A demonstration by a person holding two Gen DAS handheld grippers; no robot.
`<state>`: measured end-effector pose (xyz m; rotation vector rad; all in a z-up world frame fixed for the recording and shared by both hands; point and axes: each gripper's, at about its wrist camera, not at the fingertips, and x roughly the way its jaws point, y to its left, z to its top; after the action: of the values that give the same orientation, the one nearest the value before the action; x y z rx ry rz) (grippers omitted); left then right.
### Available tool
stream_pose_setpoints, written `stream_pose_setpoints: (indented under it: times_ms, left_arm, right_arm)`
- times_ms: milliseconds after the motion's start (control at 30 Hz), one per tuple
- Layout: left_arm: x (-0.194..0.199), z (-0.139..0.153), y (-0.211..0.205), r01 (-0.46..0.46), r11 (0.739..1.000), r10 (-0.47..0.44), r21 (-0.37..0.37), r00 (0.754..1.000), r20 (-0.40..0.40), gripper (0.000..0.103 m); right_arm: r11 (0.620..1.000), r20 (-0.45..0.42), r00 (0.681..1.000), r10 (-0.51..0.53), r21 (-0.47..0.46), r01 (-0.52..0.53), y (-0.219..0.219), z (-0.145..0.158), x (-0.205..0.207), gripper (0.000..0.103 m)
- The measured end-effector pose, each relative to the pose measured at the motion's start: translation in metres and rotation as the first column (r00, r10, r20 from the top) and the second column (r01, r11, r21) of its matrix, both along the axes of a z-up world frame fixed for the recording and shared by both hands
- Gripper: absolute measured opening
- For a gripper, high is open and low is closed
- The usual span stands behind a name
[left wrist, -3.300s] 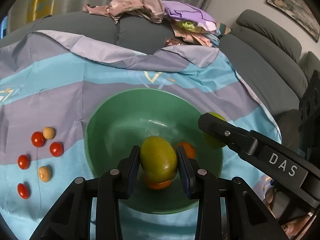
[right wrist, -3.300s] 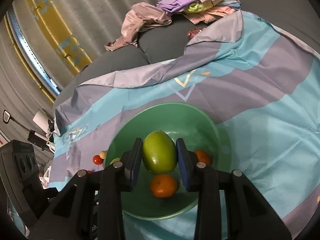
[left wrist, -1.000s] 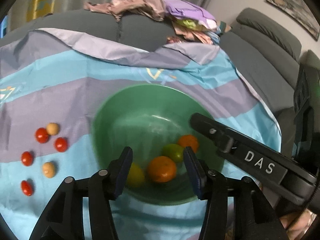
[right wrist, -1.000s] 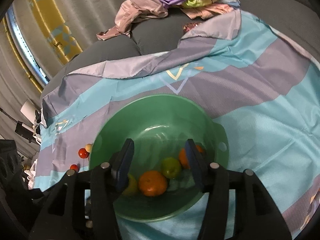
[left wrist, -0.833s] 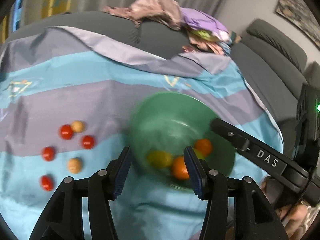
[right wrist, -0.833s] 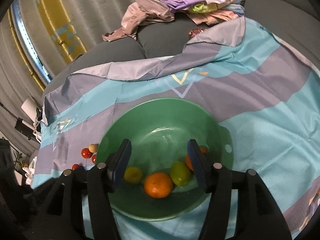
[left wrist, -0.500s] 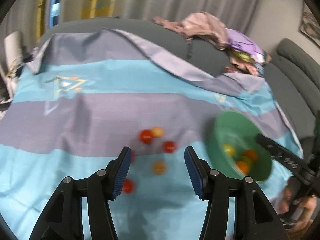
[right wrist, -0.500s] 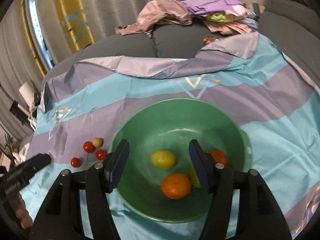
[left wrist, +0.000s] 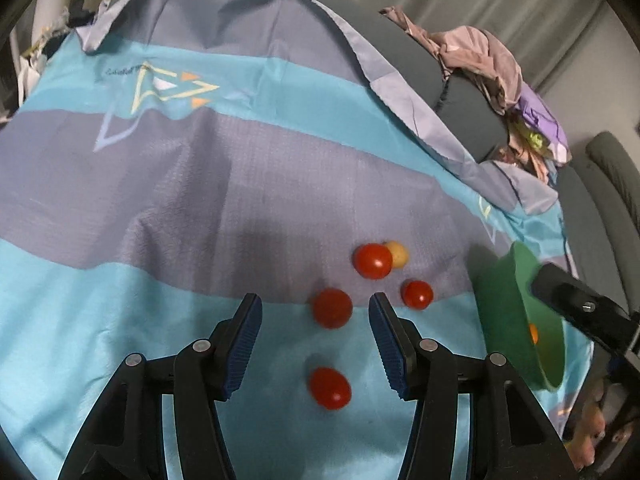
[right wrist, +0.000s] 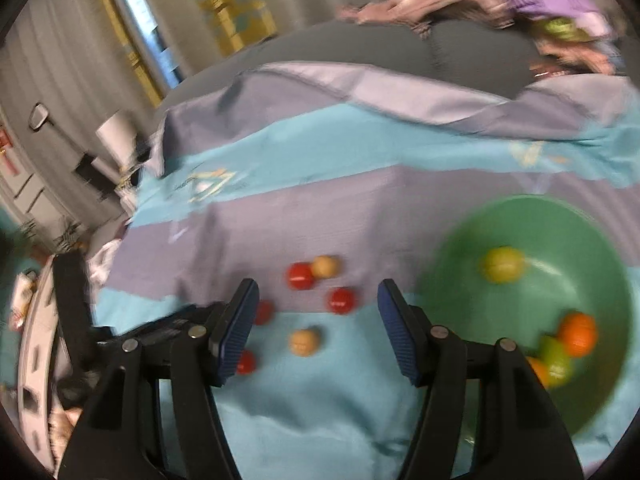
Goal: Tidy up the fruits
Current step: 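Move both grippers back toward the red cherry tomatoes on the sheet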
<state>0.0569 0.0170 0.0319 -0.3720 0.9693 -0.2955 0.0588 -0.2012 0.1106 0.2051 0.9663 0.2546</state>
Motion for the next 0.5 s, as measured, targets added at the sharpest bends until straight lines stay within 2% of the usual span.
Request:
stream_pose_setpoints:
  times_ms: [33,100,200,333,433,500]
  left_arm:
    - [0.002,-0.003,0.000,-0.016,1.000,0.016,0.005,1.000,0.000,0.055]
    - [0.005,-0.007,-0.003,-0.026,1.000,0.026,0.009,1.000,-0.003,0.055]
    - [0.008,-0.014,-0.009,0.016,1.000,-0.017,-0.020,0.999,-0.031,0.054]
    - [0.011,-0.022,-0.014,0.042,0.999,-0.041,0.005,0.997,-0.060,0.046]
    - [0.013,-0.031,-0.010,0.042,0.998,-0.046,-0.052,0.995,-0.090,0.044]
    - [0.014,-0.030,-0.010,0.042,0.999,-0.045,-0.034,0.996,-0.081,0.043]
  right_arm:
    - [1.000,-0.015,1.000,0.005,-0.013,-0.005,0.007,-0.005,0.007,0.060]
    - [0.999,-0.053,0.999,0.000,-0.046,-0.002,0.021,-0.019,0.023,0.052]
    - [0.998,-0.121,0.993,-0.013,-0.055,0.006,0.032,-0.041,0.044,0.046]
    - [0.999,-0.176,0.984,-0.026,-0.049,0.017,0.040,-0.063,0.058,0.044]
    - [1.000,-0.202,0.979,-0.019,-0.026,0.014,0.043,-0.071,0.062,0.044]
    - [0.999,-0.206,0.979,-0.014,-0.038,0.007,0.046,-0.076,0.064,0.044]
